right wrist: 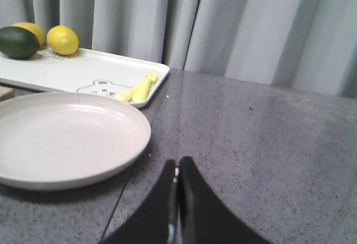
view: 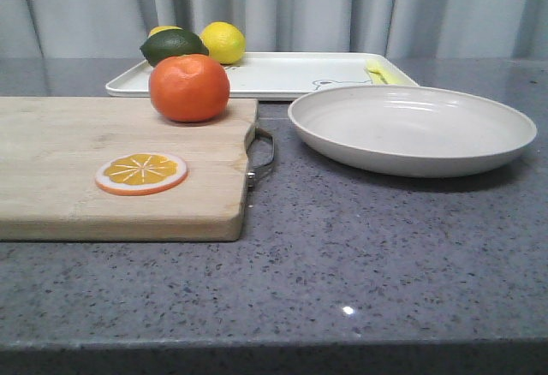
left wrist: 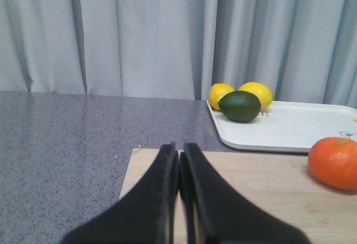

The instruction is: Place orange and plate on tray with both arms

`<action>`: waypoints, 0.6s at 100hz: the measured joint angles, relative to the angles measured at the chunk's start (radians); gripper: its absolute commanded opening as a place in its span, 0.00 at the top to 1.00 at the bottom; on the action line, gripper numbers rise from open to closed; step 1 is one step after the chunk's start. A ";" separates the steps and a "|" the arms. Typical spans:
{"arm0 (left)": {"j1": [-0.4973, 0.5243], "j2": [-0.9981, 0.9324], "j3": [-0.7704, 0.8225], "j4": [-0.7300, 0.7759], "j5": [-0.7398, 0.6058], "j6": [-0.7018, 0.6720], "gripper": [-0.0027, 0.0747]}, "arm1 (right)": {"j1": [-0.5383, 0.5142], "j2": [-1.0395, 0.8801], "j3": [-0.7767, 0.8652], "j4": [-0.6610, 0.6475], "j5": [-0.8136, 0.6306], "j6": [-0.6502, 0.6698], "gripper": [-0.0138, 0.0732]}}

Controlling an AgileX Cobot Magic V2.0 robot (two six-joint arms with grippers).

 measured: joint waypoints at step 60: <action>0.000 0.409 -0.440 -0.260 0.463 0.216 0.99 | 0.000 0.379 -0.465 0.063 0.470 0.000 0.96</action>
